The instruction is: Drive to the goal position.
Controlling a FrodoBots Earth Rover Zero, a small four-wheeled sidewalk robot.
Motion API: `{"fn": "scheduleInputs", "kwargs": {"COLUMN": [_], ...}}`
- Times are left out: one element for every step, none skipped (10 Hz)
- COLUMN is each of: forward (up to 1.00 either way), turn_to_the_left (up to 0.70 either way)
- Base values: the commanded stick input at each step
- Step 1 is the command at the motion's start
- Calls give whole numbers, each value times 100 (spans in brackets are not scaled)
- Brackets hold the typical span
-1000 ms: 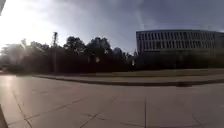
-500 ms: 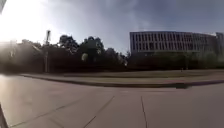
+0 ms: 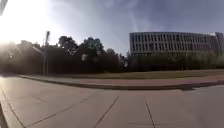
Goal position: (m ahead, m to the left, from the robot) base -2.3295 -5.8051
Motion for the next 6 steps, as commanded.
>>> {"fn": "scheduleInputs", "kwargs": {"forward": [70, 70, 70, 70, 70, 70], "turn_to_the_left": [0, 0, 0, -9, -26, -35]}}
